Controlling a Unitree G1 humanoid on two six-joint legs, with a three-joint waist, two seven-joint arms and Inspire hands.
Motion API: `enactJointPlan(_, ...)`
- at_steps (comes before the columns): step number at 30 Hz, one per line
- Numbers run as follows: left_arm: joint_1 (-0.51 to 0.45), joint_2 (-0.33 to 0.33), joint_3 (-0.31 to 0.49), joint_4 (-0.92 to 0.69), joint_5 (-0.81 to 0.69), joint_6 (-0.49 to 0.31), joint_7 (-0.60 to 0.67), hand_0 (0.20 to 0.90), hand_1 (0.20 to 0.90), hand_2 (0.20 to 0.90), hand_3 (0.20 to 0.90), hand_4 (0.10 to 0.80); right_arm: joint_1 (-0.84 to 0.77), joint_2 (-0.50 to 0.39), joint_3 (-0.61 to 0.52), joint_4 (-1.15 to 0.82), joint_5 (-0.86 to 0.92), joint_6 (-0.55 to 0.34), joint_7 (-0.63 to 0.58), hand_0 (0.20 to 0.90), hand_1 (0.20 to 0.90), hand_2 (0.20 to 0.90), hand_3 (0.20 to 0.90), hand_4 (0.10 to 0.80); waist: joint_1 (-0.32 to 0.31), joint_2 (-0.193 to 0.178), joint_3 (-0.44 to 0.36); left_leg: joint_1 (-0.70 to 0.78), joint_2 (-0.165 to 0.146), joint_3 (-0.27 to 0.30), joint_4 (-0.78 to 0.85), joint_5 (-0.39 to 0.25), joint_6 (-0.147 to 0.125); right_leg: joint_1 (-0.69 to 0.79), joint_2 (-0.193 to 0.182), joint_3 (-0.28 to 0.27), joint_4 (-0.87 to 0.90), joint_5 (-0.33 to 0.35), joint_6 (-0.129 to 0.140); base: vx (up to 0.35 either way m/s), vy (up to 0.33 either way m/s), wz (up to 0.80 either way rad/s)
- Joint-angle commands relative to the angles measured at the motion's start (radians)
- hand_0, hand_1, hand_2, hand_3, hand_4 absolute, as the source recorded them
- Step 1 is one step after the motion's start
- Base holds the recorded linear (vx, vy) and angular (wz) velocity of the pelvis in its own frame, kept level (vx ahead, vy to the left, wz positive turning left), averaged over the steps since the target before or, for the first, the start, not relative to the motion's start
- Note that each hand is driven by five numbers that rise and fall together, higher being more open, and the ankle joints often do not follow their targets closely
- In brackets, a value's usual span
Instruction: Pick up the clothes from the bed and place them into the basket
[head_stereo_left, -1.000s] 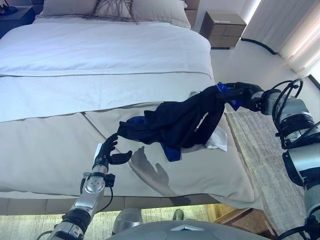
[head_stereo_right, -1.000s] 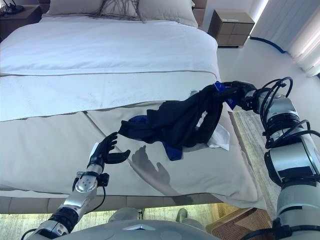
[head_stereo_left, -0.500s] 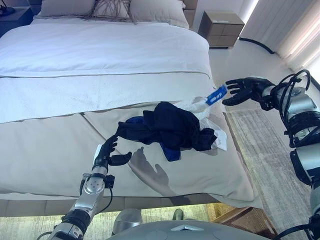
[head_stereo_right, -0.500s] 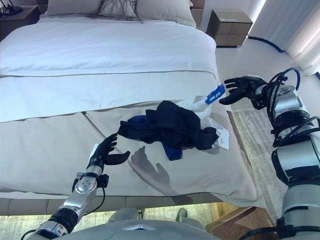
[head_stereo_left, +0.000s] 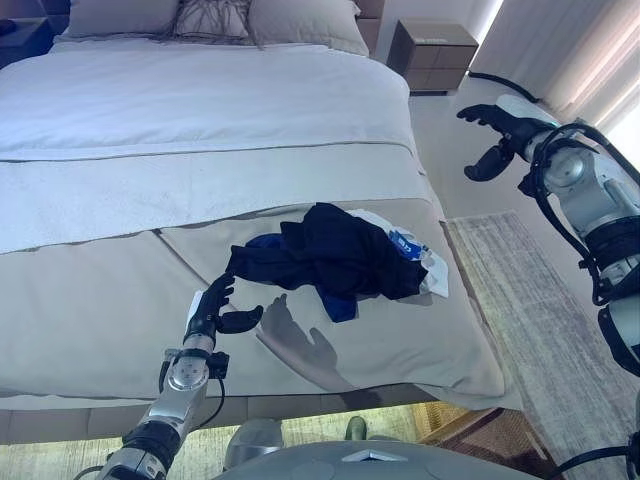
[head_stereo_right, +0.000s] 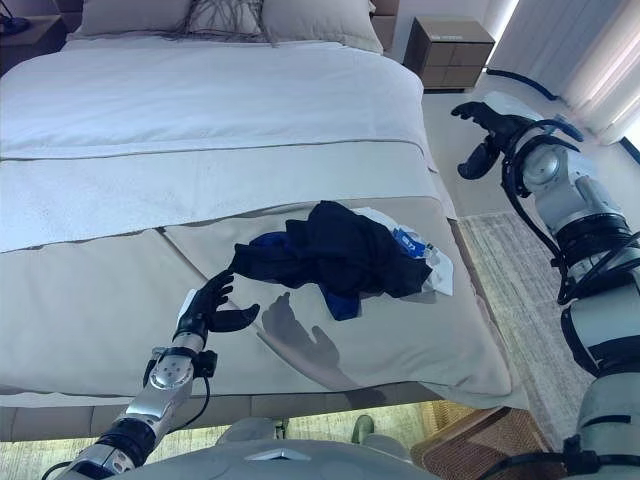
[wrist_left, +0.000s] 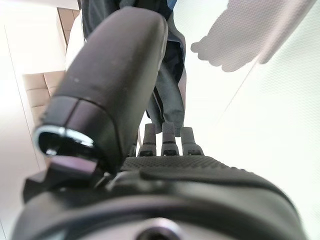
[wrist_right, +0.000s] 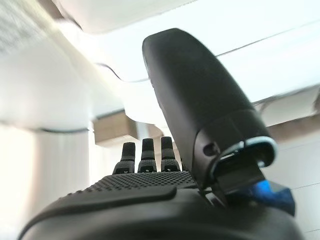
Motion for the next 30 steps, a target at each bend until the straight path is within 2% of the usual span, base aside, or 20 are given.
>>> enactJointPlan(1,-0.031,0.038,-0.047,-0.083,-0.002,-0.064,0.033,0.9,0.9,0.9,0.9,0.8,-0.053,-0.018,0.059,0.003,-0.092,-0.023,-0.11,0.9,0.9,0.9,0.9,0.8,0.036,0.008,-0.083,0.017,-0.012,-0.011,0.039,-0.156,-0.005,-0.044,-0.02,-0.073,0.058,-0.031,0.014,0.03,-0.006,0.17)
enactJointPlan(6,-0.025,0.041,-0.044,-0.091,0.0,-0.052,0.036,0.9,0.9,0.9,0.9,0.8,-0.02,0.023,0.063,-0.011,-0.087,-0.053,-0.09,0.9,0.9,0.9,0.9,0.8,0.048,0.019,-0.076,0.009,-0.018,-0.033,0.033,-0.15,-0.003,-0.049,-0.023,-0.082,0.06,-0.034,0.013,0.045,-0.01,0.09)
enactJointPlan(10,-0.018,0.043,-0.035,-0.113,-0.002,-0.054,0.034,0.9,0.9,0.9,0.9,0.8,0.01,0.049,0.066,-0.023,-0.102,-0.044,-0.069,0.9,0.9,0.9,0.9,0.8,0.053,0.028,-0.064,-0.014,-0.021,-0.04,0.062,-0.156,0.001,-0.069,-0.028,-0.084,0.095,-0.052,0.005,0.022,0.0,0.06)
enactJointPlan(13,-0.03,0.049,-0.03,-0.149,-0.01,-0.061,0.04,0.9,0.9,0.9,0.9,0.8,0.023,0.064,0.071,-0.027,-0.099,-0.015,-0.058,0.9,0.9,0.9,0.9,0.8,0.06,0.037,-0.032,-0.064,-0.021,-0.051,0.12,-0.163,0.002,-0.112,-0.035,-0.09,0.157,-0.074,-0.006,-0.083,0.0,0.12)
enactJointPlan(15,-0.07,0.06,-0.031,-0.181,-0.038,-0.073,0.045,0.9,0.9,0.9,0.9,0.8,-0.003,0.07,0.08,-0.01,-0.103,-0.001,-0.075,0.9,0.9,0.9,0.9,0.8,0.071,0.054,0.024,-0.132,-0.026,-0.067,0.184,-0.167,0.002,-0.168,-0.045,-0.102,0.217,-0.091,-0.018,-0.326,0.007,0.07)
enactJointPlan(17,-0.123,0.068,-0.033,-0.209,-0.06,-0.083,0.055,0.9,0.9,0.9,0.9,0.8,-0.046,0.071,0.093,0.035,-0.097,-0.002,-0.096,0.9,0.9,0.9,0.9,0.8,0.081,0.075,0.096,-0.212,-0.033,-0.079,0.279,-0.186,0.004,-0.241,-0.062,-0.115,0.31,-0.118,-0.034,-0.296,0.011,0.13)
enactJointPlan(20,-0.15,0.074,-0.038,-0.241,-0.067,-0.081,0.071,0.9,0.9,0.9,0.9,0.8,-0.078,0.083,0.103,0.077,-0.072,-0.015,-0.117,0.9,0.9,0.9,0.9,0.8,0.095,0.092,0.165,-0.295,-0.035,-0.074,0.398,-0.221,0.008,-0.318,-0.089,-0.132,0.443,-0.163,-0.057,-0.197,0.007,0.19)
enactJointPlan(25,-0.15,0.068,-0.042,-0.259,-0.078,-0.081,0.098,0.9,0.9,0.9,0.9,0.8,-0.091,0.113,0.103,0.132,-0.078,-0.002,-0.129,0.9,0.9,0.9,0.9,0.8,0.114,0.111,0.224,-0.405,-0.057,-0.085,0.569,-0.283,0.022,-0.415,-0.125,-0.146,0.638,-0.237,-0.095,-0.095,0.006,0.15)
enactJointPlan(26,-0.139,0.065,-0.037,-0.266,-0.069,-0.075,0.103,0.9,0.9,0.9,0.9,0.8,-0.091,0.12,0.11,0.142,-0.074,0.006,-0.125,0.9,0.9,0.9,0.9,0.8,0.122,0.115,0.24,-0.416,-0.062,-0.086,0.622,-0.33,0.026,-0.43,-0.131,-0.137,0.706,-0.285,-0.099,-0.009,-0.007,0.12)
enactJointPlan(30,-0.127,0.061,-0.03,-0.266,-0.056,-0.083,0.105,0.9,0.9,0.9,0.9,0.8,-0.09,0.13,0.109,0.155,-0.076,0.019,-0.122,0.9,0.9,0.9,0.9,0.8,0.128,0.121,0.27,-0.469,-0.068,-0.08,0.732,-0.372,0.037,-0.476,-0.15,-0.138,0.817,-0.326,-0.118,-0.045,0.002,0.12)
